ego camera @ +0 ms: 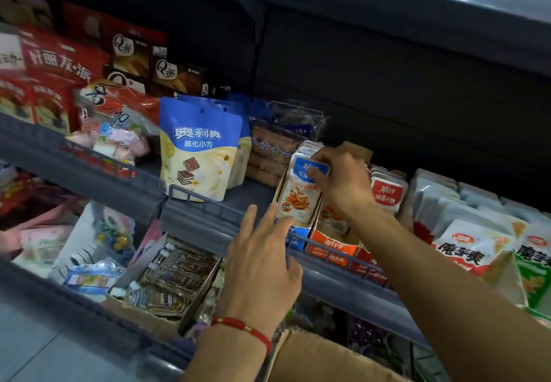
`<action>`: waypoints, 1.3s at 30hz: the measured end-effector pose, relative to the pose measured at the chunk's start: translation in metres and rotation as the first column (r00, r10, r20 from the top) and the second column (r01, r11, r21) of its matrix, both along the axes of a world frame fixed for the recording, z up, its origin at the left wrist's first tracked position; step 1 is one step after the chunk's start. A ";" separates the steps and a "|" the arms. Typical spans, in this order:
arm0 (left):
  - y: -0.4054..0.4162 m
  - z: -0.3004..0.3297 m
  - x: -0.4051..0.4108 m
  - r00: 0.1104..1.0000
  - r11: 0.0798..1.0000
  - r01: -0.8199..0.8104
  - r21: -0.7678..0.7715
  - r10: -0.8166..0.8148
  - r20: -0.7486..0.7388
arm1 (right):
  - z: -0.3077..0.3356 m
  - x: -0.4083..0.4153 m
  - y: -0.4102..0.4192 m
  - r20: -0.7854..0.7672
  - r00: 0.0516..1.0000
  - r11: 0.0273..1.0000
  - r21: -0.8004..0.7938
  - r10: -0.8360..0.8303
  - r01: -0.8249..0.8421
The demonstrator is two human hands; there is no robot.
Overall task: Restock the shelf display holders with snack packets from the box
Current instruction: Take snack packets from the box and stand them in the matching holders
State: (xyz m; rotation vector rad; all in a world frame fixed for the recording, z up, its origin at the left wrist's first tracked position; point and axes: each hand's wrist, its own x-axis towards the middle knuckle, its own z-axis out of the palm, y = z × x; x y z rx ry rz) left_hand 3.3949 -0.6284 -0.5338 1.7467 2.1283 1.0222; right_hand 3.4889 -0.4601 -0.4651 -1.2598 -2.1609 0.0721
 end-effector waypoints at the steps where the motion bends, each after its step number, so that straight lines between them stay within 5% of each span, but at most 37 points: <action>1: 0.000 0.000 0.000 1.000 1.000 -0.002 0.004 0.002 0.003 | -0.002 0.000 0.002 0.015 1.000 1.000 0.025 -0.009 0.009; 7: 0.000 -0.002 0.002 0.999 0.999 0.003 0.039 -0.004 0.036 | -0.007 0.006 -0.004 0.041 0.999 0.982 0.187 0.010 -0.017; 13: -0.014 -0.009 0.005 0.995 0.993 0.056 0.101 -0.047 -0.092 | -0.040 0.062 -0.094 0.102 0.965 0.938 0.230 0.243 -0.261; 16: -0.037 -0.015 0.017 0.988 0.985 0.077 0.158 -0.054 -0.142 | -0.102 0.109 -0.151 0.170 0.926 0.935 0.061 0.336 -0.350; 18: -0.057 -0.024 0.027 0.981 0.979 0.165 0.123 -0.149 -0.125 | -0.149 0.136 -0.175 0.330 0.878 0.925 -0.273 0.348 -0.264; 20: -0.076 -0.034 0.036 0.954 0.960 0.280 -0.012 -0.280 -0.111 | -0.197 0.156 -0.187 0.455 0.786 0.825 -0.552 0.419 -0.121; 23: -0.086 -0.049 0.043 0.885 0.877 0.394 -0.274 -0.442 -0.143 | -0.250 0.169 -0.195 0.288 0.790 0.631 -0.760 0.542 -0.157; 28: -0.079 -0.062 0.050 0.861 0.814 0.390 -0.431 -0.489 -0.144 | -0.303 0.146 -0.200 0.113 0.828 0.466 -0.864 0.549 -0.191; 35: -0.069 -0.082 0.060 0.850 0.780 0.388 -0.491 -0.508 -0.136 | -0.320 0.147 -0.200 0.321 0.725 0.582 -0.802 0.610 -0.134; 39: -0.065 -0.090 0.063 0.838 0.760 0.393 -0.517 -0.527 -0.139 | -0.316 0.161 -0.198 0.251 0.774 0.560 -0.813 0.582 -0.158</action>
